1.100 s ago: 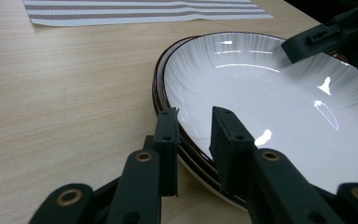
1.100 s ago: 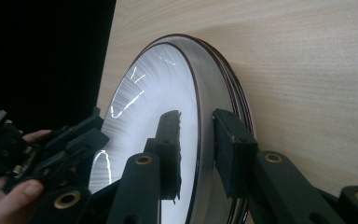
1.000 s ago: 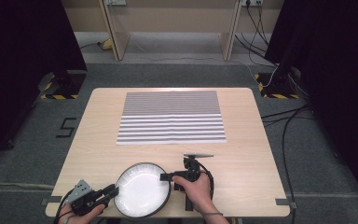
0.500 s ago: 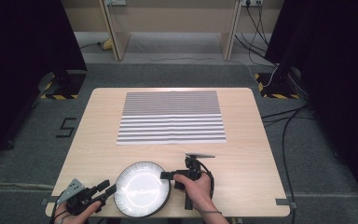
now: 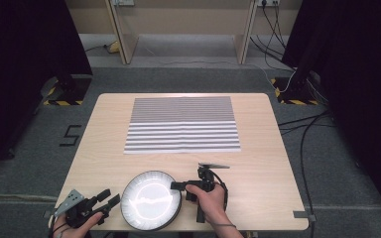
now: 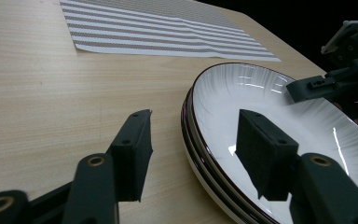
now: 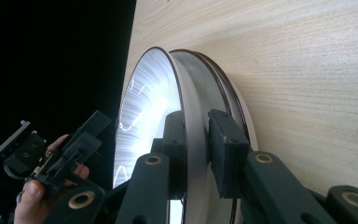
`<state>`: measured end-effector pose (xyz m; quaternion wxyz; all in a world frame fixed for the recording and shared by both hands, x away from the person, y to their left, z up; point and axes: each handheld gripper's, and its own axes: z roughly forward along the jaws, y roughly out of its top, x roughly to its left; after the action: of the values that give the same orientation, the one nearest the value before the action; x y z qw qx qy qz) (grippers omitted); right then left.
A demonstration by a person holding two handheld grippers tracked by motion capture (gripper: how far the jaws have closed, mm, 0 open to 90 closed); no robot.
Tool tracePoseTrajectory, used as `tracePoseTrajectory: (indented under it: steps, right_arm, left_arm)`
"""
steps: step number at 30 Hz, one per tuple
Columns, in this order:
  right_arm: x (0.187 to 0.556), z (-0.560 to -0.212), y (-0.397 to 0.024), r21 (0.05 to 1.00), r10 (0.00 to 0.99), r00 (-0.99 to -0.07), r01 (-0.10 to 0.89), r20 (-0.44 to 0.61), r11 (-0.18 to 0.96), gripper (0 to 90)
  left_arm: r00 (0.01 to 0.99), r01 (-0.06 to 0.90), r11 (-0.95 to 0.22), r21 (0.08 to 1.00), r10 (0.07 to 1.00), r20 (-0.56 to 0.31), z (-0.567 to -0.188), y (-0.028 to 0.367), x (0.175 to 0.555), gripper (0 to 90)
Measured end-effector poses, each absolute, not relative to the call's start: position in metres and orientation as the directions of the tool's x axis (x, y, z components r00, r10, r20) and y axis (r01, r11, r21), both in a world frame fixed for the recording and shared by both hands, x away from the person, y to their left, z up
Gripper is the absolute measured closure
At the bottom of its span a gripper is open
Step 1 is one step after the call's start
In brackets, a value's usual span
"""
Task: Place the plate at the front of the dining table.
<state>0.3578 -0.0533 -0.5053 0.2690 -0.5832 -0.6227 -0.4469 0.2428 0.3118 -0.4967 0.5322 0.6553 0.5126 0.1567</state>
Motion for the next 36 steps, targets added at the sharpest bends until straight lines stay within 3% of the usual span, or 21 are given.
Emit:
tracePoseTrajectory:
  steps: [36]
  right_arm:
    - [0.36, -0.494, -0.052, 0.248, 0.431, -0.176, 0.962, 0.885, -0.116, 76.5]
  left_arm:
    - [0.407, 0.479, 0.156, 0.864, 0.832, -0.376, -0.493, 0.314, 0.242, 38.3]
